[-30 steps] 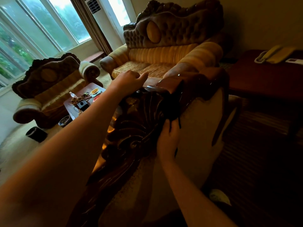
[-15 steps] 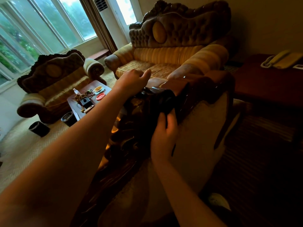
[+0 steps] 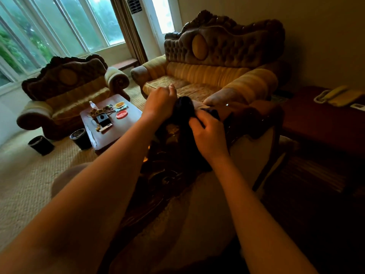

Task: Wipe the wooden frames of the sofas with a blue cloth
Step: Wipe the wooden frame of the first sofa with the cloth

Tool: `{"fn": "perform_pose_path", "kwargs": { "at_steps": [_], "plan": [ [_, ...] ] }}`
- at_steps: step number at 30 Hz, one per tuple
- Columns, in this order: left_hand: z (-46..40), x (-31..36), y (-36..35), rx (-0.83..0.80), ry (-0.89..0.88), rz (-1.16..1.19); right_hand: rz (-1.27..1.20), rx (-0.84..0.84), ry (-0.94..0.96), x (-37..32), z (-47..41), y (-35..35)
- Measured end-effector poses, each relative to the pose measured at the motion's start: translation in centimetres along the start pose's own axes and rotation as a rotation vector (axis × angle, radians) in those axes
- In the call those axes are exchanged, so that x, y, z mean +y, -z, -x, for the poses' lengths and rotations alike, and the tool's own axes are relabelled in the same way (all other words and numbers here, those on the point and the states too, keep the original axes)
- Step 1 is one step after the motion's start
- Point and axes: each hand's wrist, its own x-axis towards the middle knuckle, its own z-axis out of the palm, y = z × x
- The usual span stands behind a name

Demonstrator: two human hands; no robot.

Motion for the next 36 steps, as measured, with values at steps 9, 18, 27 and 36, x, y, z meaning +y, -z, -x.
{"fn": "perform_pose_path", "kwargs": {
  "at_steps": [9,18,27,36],
  "plan": [
    [-0.6,-1.5,1.3,0.066,0.473,0.951,0.330,-0.436,0.090,-2.7,-3.7,-0.9],
    [-0.1,-3.4,1.7,0.220,0.707,1.385,0.462,-0.872,-0.157,-3.8,-11.1,-3.9],
    [-0.4,-2.8,1.5,0.254,0.822,1.143,0.370,-1.228,-0.384,-1.7,-15.1,-3.7],
    [-0.9,-1.5,0.9,0.345,0.771,0.801,0.247,-1.427,-0.090,0.4,-15.7,-3.8]
  ]
}}
